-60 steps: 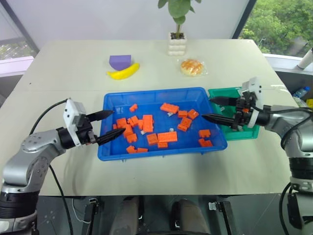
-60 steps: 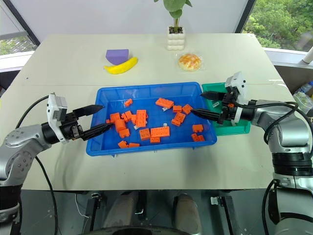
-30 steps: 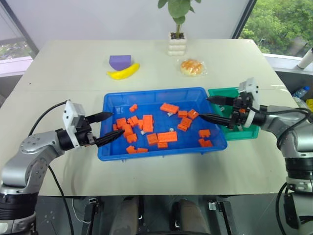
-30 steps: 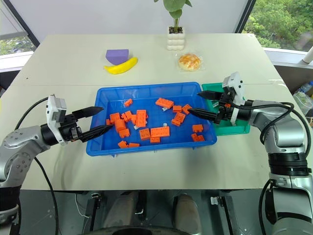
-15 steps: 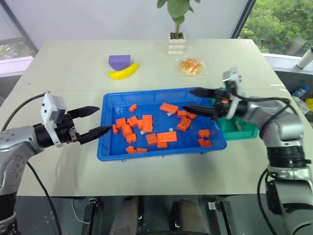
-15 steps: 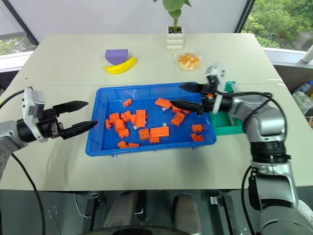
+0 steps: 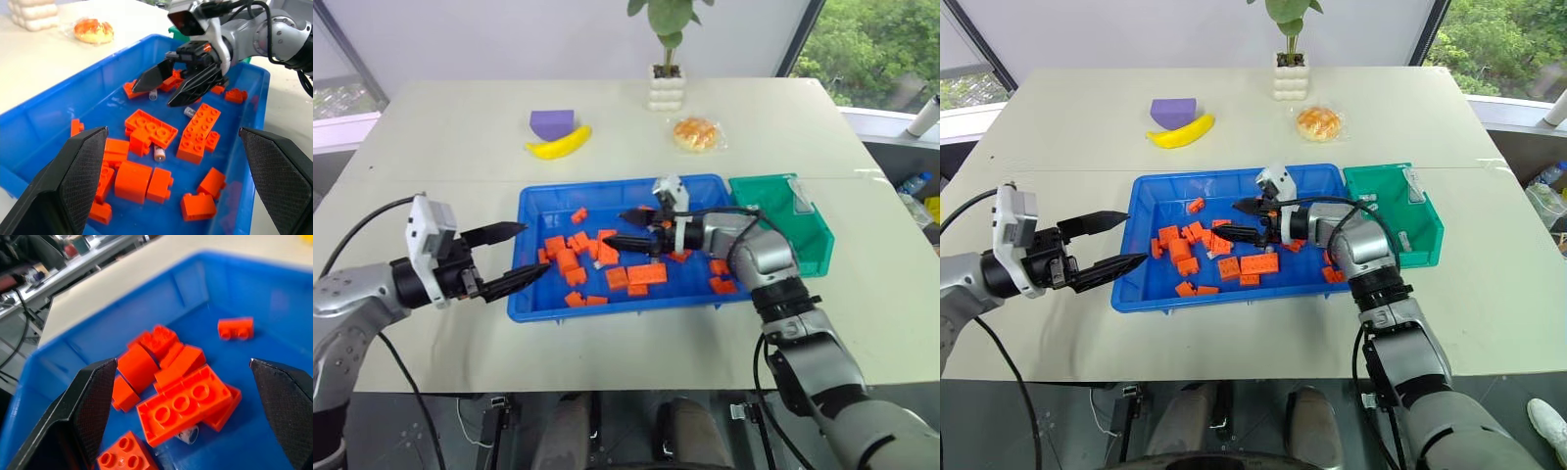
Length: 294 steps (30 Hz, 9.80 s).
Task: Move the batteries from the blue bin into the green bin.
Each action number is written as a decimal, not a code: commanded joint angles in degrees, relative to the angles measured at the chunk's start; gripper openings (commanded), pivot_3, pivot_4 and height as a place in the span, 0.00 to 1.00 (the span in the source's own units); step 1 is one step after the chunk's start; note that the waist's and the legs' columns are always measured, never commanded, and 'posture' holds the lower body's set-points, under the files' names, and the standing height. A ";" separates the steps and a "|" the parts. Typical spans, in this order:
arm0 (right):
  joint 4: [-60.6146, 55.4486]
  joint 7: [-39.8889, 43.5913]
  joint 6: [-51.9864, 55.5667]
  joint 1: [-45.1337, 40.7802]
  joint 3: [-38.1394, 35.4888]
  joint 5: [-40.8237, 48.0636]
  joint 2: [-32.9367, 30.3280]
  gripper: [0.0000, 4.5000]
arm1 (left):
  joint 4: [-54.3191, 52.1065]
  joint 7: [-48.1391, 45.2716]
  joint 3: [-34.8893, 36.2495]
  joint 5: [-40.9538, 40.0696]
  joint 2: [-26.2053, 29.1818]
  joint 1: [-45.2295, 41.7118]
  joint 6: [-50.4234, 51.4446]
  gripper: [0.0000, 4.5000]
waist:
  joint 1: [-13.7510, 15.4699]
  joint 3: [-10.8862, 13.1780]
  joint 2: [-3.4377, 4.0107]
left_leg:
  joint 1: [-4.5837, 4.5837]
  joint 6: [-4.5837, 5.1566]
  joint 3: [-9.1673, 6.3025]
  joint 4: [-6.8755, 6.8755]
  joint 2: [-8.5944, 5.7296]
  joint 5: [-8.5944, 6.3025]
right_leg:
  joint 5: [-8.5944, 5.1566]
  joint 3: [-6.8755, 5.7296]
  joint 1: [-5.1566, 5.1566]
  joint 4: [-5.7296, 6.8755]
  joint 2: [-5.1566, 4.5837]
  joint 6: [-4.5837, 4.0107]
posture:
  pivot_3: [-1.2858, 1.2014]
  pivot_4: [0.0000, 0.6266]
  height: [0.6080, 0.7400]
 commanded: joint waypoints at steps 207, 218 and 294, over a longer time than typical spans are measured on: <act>-7.59 13.57 -20.19 -2.83 -7.80 -11.41 -25.45 1.00 | 16.83 -5.91 -13.60 14.13 -11.27 -17.90 -14.34 1.00 | 0.43 0.05 0.04 | 0.01 -0.03 0.02 0.03 -0.02 0.02 | 0.01 -0.01 0.09 -0.10 -0.02 -0.01 | 0.52 0.24 1.00; 0.01 26.20 -45.18 -4.35 2.96 -17.22 -24.30 1.00 | 14.00 -3.53 -13.30 13.51 -11.88 -15.57 -12.88 1.00 | 0.21 0.05 0.04 | 0.01 -0.03 0.02 0.03 -0.02 0.02 | 0.01 -0.01 0.07 -0.09 -0.01 -0.01 | 0.52 0.24 1.00; 25.76 25.71 -48.45 -19.13 9.56 -21.97 3.12 0.02 | 3.66 -8.93 -10.80 8.23 0.19 -4.89 -4.45 1.00 | 0.01 0.05 0.04 | 0.01 -0.06 -0.05 0.01 0.04 0.03 | 0.00 -0.04 0.01 0.00 0.08 -0.01 | 0.52 0.24 1.00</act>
